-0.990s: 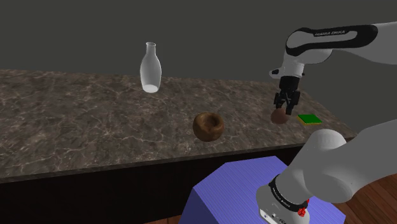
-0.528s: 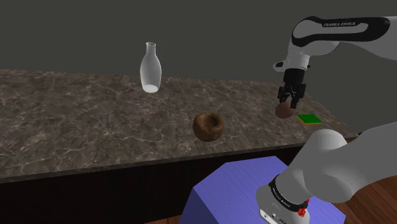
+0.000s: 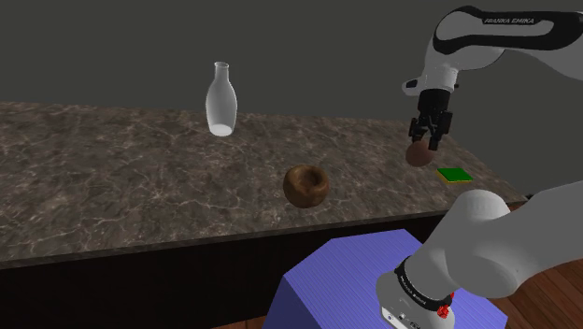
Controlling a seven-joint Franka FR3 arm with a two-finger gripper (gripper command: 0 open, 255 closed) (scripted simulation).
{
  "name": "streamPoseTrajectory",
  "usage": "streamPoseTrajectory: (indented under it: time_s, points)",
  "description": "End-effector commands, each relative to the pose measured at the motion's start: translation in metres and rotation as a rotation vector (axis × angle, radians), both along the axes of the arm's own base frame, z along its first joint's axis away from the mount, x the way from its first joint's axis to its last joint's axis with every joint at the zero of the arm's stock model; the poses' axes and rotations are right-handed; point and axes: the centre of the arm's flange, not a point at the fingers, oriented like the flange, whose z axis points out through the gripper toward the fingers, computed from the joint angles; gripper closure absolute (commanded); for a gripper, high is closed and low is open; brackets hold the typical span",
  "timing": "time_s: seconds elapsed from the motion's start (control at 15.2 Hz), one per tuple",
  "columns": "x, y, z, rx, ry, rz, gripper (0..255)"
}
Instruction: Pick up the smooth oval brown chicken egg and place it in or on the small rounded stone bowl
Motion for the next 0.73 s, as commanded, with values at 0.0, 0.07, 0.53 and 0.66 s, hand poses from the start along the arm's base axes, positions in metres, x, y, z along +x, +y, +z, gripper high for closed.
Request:
streamPoseTrajectory:
  time_s: [0.0,0.07,0.53,0.66]
  points:
    - [0.012,0.019,0.004,0.0,0.0,-0.001,255]
    - [0.019,0.03,0.005,0.0,0.0,-0.001,255]
    - [0.066,0.11,0.009,0.0,0.0,-0.001,255]
    - [0.079,0.132,0.01,0.0,0.0,-0.001,255]
